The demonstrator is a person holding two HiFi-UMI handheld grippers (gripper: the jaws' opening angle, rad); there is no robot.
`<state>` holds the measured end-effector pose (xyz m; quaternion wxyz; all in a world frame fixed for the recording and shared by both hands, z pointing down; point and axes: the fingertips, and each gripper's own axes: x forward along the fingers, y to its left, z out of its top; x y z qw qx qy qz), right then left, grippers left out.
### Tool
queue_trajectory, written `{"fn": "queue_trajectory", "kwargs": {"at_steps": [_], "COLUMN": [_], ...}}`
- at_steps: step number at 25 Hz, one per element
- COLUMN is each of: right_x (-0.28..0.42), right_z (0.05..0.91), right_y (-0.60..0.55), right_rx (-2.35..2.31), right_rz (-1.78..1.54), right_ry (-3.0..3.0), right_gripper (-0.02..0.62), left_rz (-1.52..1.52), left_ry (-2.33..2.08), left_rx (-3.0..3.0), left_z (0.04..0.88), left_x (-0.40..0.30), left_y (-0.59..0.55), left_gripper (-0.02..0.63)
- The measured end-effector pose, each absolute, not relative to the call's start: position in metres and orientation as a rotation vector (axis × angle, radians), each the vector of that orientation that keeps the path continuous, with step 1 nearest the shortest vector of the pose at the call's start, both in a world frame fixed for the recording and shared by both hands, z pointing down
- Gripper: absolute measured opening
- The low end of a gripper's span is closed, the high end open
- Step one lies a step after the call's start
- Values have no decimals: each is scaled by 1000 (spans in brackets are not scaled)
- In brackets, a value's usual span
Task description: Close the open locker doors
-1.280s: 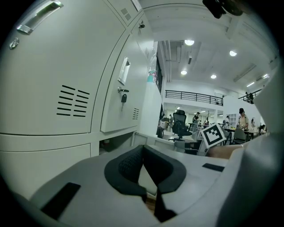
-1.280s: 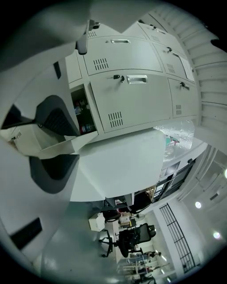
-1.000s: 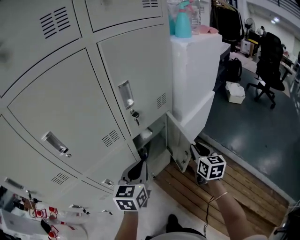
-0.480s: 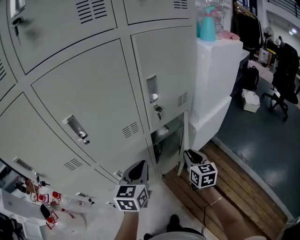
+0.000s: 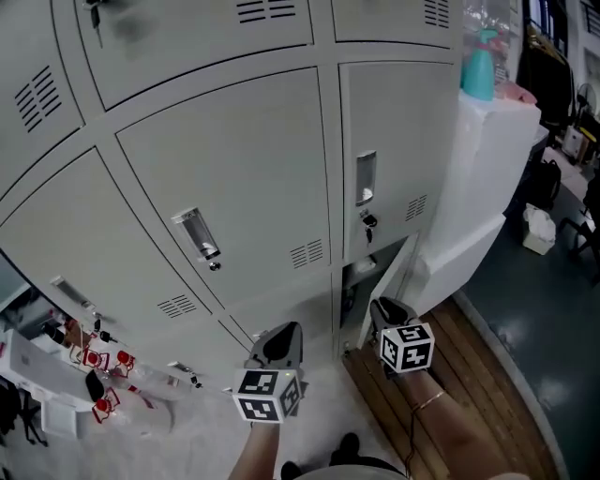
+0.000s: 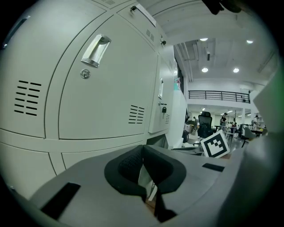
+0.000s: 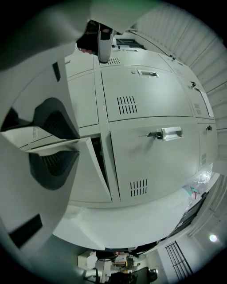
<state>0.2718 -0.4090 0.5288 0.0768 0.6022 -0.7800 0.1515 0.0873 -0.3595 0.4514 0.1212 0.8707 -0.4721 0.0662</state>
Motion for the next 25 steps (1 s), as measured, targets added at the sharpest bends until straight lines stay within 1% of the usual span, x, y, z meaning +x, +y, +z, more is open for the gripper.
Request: {"fn": "queue_trajectory", "kwargs": {"at_steps": [10,25], "right_x": [234,219], "right_z": [533,538], "right_y": [-465,-512], "right_rx": [1711,1681], "right_rz": [409,396], "right_ry": [-2368,-2358], "right_gripper": [71,72], "left_rz": [198,205], "left_ry": [-1475,-1536], "left_rx": [2477,2432], "left_z": [454,457], "left_x": [57,35], "left_y": [-376,-395], "left_gripper": [21,21]}}
